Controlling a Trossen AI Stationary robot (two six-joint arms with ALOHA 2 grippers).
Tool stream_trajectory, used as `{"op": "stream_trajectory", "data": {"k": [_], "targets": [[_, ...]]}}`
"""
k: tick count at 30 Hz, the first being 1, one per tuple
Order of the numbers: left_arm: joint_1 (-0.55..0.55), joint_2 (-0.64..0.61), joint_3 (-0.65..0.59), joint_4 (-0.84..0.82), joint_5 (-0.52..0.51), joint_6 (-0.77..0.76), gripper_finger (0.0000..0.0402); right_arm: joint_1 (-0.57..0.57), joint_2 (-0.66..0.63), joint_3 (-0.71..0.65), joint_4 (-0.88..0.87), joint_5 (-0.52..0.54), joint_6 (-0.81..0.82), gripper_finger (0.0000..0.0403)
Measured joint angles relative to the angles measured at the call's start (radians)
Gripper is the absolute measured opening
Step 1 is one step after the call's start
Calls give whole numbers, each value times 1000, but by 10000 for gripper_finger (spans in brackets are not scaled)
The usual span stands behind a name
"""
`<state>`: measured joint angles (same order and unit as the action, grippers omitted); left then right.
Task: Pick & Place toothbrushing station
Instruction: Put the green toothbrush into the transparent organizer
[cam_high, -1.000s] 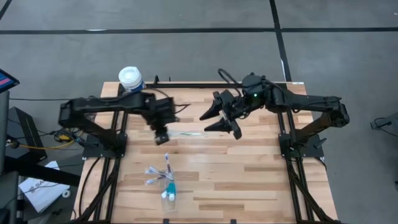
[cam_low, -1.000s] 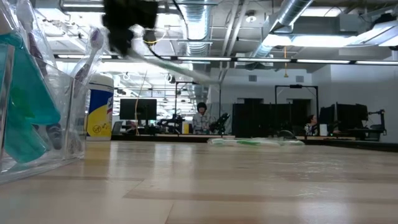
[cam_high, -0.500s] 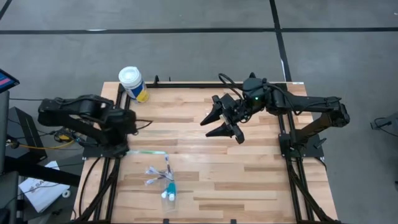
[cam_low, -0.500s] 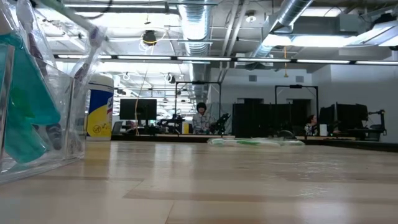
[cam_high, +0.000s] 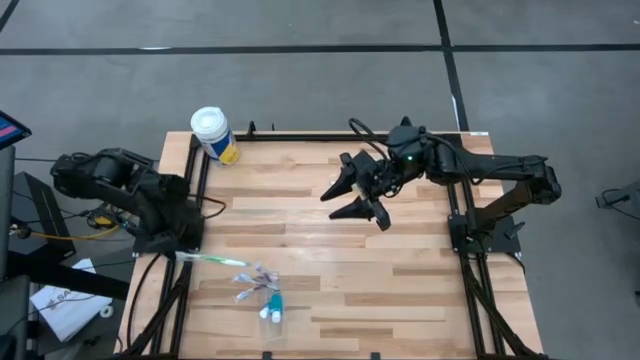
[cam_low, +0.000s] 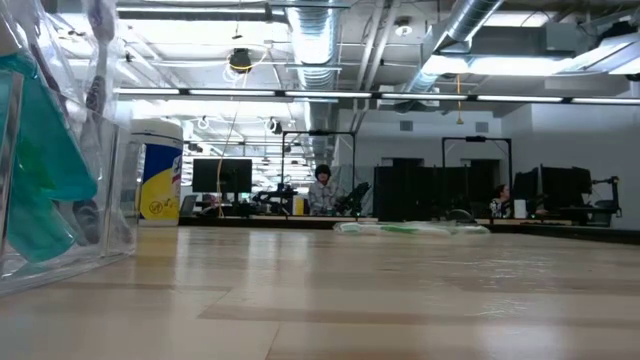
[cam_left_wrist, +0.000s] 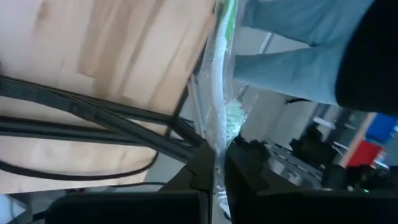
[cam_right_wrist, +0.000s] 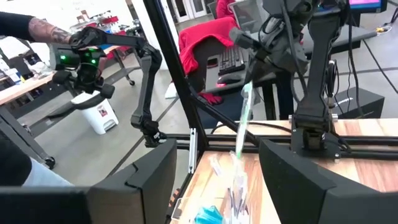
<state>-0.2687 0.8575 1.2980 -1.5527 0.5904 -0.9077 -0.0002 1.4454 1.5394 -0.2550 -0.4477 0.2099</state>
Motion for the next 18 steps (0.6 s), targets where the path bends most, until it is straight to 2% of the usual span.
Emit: {"op": "stream_trajectory", "data": {"k": [5, 10, 14, 18], "targets": [[0, -43, 0, -1, 112, -16, 10, -1, -1, 0, 4, 15, 34, 219], [-2, -58, 0, -4, 253, -30, 10, -1, -1, 0, 4, 105, 51, 219], [-6, -32, 0, -3, 355, -74, 10, -1, 20, 2, 14, 170, 79, 219], [-51, 26, 0, -2, 404, -119, 10, 11, 48, 2, 27, 215, 82, 219]]}}
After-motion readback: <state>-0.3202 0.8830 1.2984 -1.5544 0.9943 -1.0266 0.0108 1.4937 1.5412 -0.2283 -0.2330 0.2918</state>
